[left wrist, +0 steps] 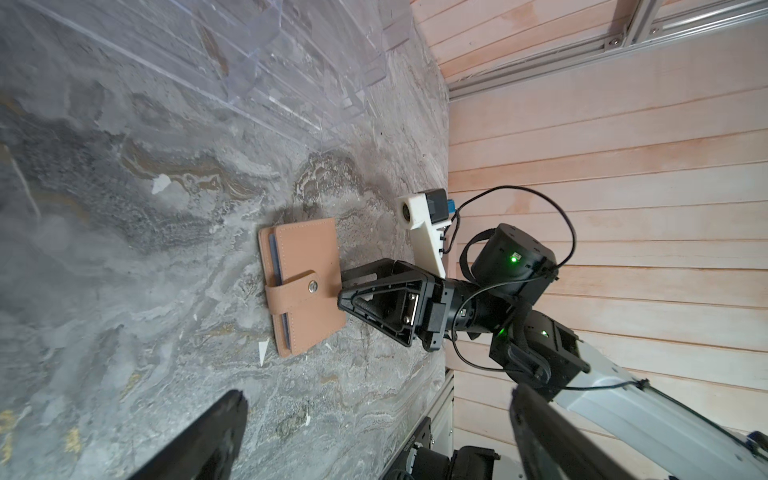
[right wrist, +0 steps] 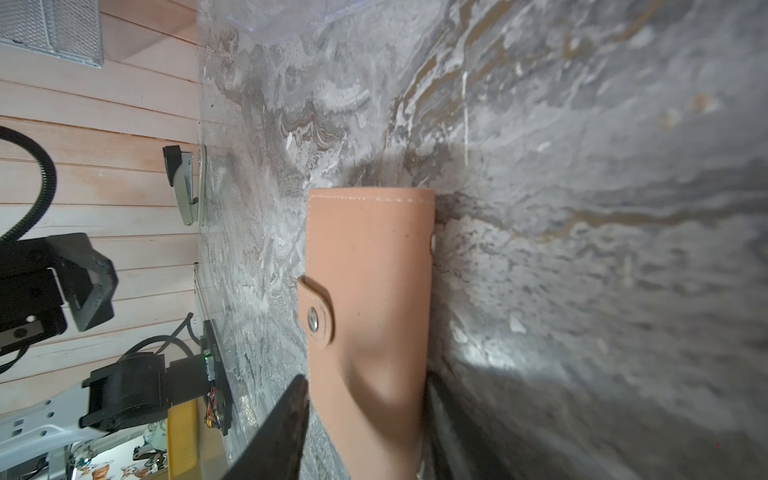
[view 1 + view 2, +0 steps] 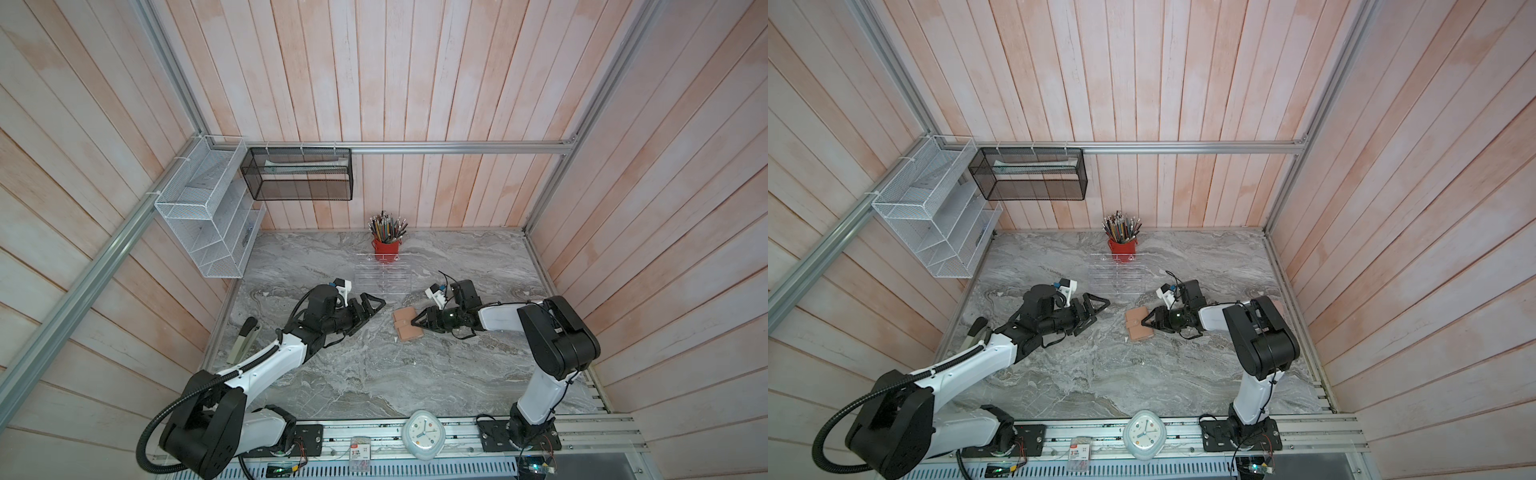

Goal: Take the credit cards out of the card holder

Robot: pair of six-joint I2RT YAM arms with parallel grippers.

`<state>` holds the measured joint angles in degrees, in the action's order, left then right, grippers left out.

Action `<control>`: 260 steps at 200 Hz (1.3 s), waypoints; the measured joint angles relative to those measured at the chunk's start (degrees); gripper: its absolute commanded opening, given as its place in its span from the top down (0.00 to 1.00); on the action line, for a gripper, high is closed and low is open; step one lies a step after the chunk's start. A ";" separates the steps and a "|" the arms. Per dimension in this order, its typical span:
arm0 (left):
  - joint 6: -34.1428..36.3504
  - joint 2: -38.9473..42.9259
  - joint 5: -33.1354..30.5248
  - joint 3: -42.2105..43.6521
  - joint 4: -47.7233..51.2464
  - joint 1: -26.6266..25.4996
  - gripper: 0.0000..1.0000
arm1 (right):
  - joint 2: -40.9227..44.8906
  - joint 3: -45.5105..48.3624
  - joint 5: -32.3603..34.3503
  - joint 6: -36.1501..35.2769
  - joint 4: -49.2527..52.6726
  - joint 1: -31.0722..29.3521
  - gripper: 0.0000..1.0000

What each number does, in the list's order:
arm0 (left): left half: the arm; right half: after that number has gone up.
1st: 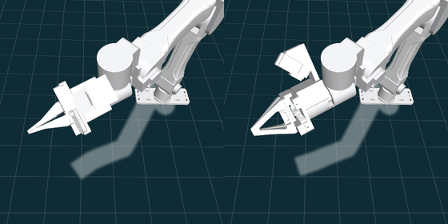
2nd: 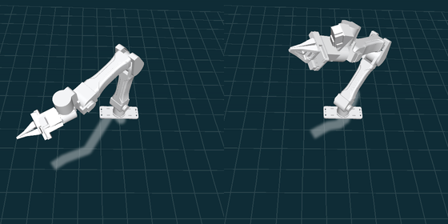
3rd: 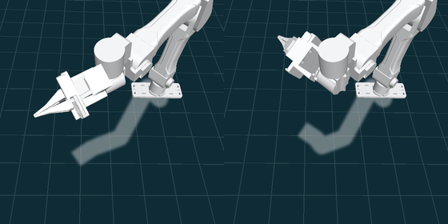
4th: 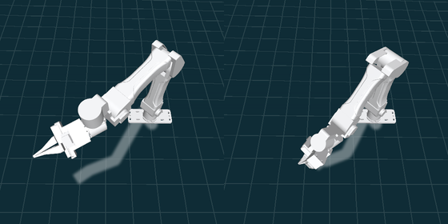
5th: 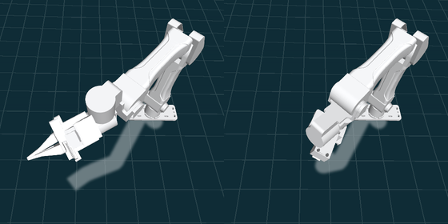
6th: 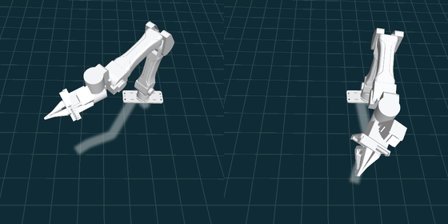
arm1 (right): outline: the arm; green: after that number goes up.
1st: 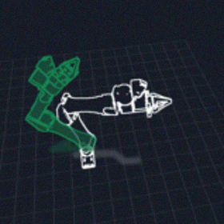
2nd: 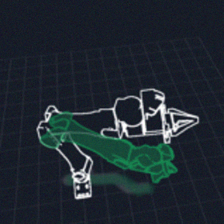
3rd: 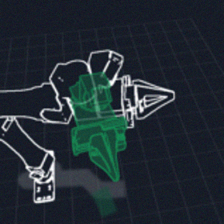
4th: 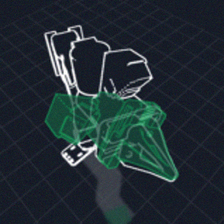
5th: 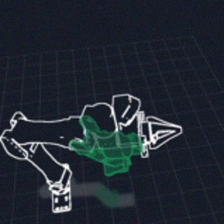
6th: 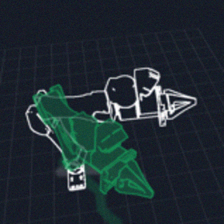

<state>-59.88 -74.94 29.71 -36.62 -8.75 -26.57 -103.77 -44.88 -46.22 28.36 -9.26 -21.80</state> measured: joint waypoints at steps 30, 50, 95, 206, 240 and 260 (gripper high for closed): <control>-3.72 -6.29 0.26 -2.27 -4.09 -0.94 0.00 | -0.81 0.02 -0.70 1.55 -1.51 0.00 0.58; -5.25 -10.32 0.13 -4.81 -5.46 -1.75 0.00 | -1.16 0.26 -1.14 2.56 -2.86 0.00 0.59; -9.33 -17.49 -0.15 -8.33 -8.07 -2.93 0.00 | -1.46 1.11 -1.51 4.70 -5.16 0.00 0.62; -12.81 -27.04 -0.96 -10.12 -9.29 -4.22 0.00 | -1.53 3.85 -2.58 10.36 -11.85 -1.33 0.64; -12.87 -28.79 -1.01 -10.38 -10.16 -4.22 0.00 | -2.47 3.87 -2.78 12.07 -13.97 -1.42 0.64; -13.16 -29.35 -1.01 -10.82 -10.73 -4.22 0.00 | -3.41 3.82 -3.02 12.66 -15.08 -1.46 0.64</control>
<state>-73.03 -104.29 28.71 -47.44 -19.49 -30.79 -107.18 -41.06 -49.23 41.01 -24.34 -23.27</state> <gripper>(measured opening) 0.999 0.361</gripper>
